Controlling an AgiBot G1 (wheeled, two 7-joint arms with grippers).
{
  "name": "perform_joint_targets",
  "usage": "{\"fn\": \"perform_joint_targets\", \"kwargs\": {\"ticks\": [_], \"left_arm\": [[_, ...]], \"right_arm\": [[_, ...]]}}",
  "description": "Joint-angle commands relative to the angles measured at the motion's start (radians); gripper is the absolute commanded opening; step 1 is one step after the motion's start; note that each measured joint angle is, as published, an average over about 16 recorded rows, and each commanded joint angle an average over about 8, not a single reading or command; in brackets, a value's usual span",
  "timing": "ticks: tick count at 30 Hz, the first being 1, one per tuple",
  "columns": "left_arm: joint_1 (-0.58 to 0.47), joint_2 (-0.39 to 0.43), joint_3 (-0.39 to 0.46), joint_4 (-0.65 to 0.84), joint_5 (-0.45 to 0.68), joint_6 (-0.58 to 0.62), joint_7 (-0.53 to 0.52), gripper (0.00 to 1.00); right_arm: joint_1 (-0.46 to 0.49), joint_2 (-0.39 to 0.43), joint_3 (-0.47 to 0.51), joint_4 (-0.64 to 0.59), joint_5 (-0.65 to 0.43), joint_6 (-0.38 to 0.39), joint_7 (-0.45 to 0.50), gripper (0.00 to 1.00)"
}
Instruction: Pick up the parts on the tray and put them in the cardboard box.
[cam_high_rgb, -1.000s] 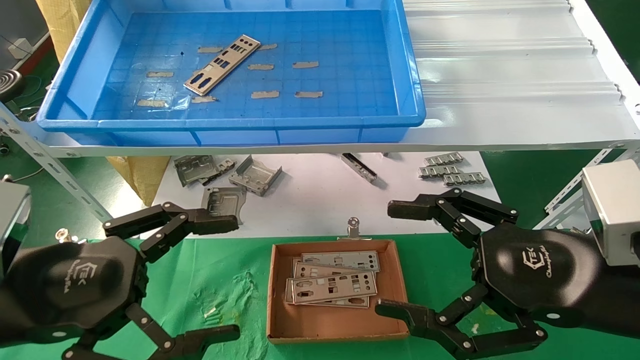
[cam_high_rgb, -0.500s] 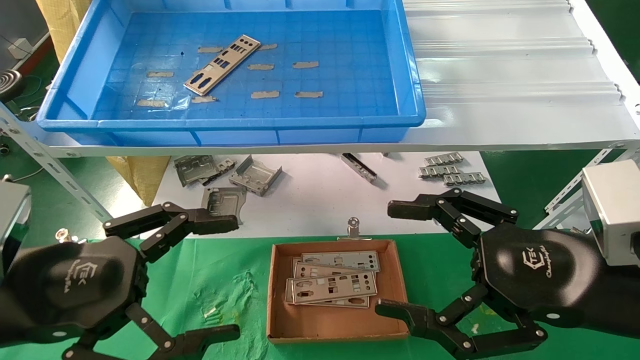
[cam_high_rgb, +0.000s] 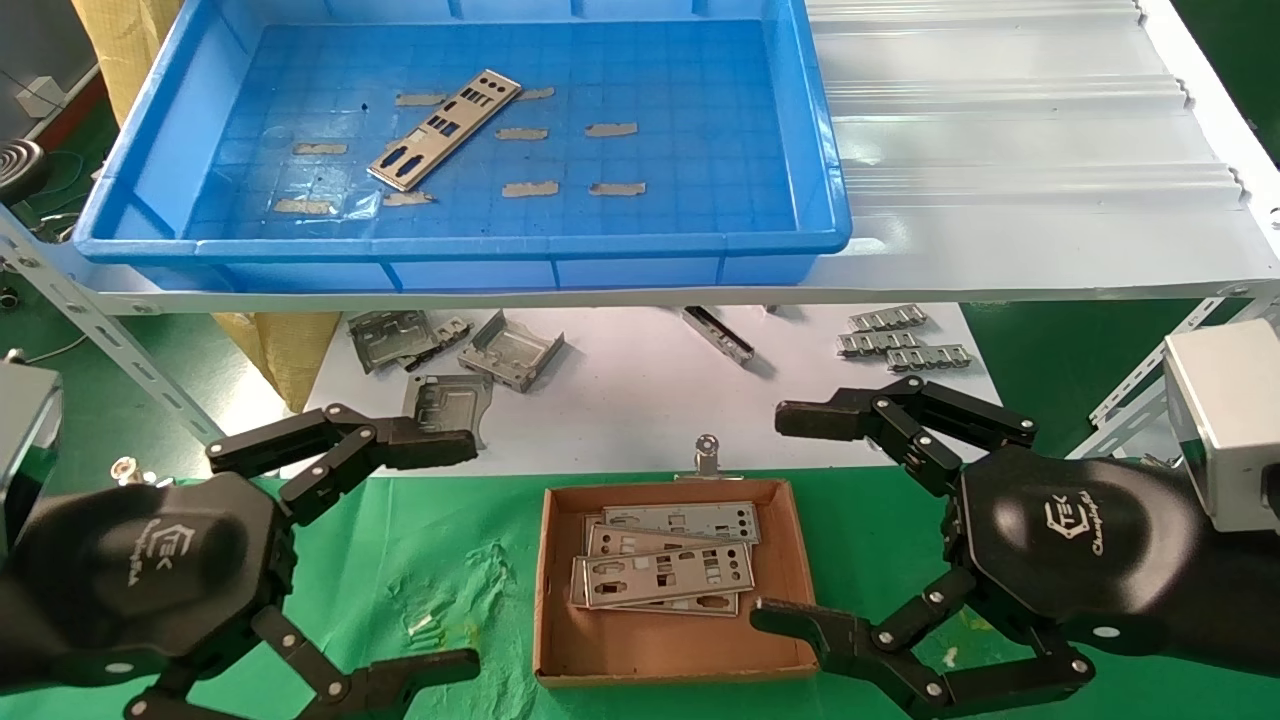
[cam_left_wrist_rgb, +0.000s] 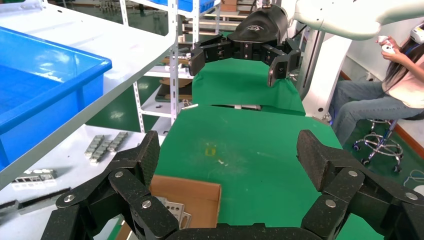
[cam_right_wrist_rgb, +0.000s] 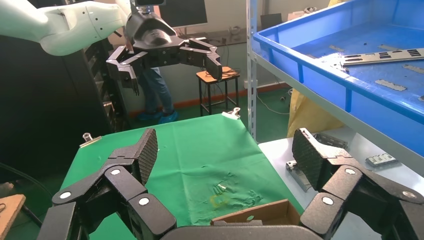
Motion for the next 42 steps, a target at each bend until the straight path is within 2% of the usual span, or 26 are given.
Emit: {"fn": "perform_joint_targets", "kwargs": {"ticks": [1, 42], "left_arm": [[0.000, 0.000, 0.000, 0.000, 0.000, 0.000, 0.000, 1.00], [0.000, 0.000, 0.000, 0.000, 0.000, 0.000, 0.000, 1.00]], "right_arm": [[0.000, 0.000, 0.000, 0.000, 0.000, 0.000, 0.000, 1.00], [0.000, 0.000, 0.000, 0.000, 0.000, 0.000, 0.000, 1.00]]}}
